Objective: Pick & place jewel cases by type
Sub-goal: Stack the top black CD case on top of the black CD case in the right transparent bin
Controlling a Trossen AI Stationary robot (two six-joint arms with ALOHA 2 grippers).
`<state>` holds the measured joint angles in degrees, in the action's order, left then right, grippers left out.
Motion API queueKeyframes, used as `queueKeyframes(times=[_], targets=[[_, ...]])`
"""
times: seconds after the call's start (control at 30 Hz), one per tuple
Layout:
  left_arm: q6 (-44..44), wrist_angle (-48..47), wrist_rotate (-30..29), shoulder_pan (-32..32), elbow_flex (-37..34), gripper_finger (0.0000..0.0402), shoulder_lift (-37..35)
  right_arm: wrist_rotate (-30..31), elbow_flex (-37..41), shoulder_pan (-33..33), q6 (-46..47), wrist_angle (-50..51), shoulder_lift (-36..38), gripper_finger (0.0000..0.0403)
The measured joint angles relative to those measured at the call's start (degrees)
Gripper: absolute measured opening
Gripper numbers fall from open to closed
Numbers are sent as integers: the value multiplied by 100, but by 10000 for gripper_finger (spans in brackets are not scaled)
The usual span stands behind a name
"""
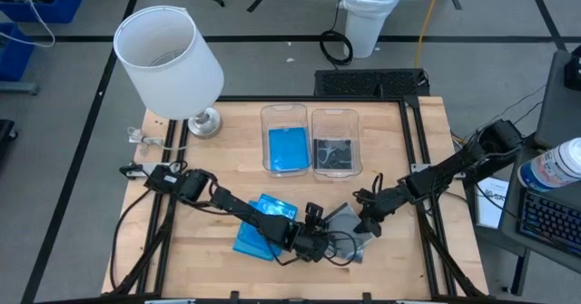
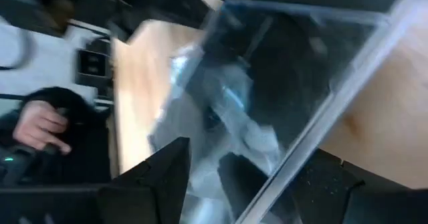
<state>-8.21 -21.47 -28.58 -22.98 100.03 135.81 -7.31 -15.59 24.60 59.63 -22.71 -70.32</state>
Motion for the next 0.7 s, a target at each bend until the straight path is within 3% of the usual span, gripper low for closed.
queueKeyframes(times=[0.37,0.7], targets=[[-24,205,-238,-3,-7,175,11,262,-2,70,76,-579,5,203],[-63,153,-785,-147,-17,175,26,288,-11,62,5,-605,9,73]])
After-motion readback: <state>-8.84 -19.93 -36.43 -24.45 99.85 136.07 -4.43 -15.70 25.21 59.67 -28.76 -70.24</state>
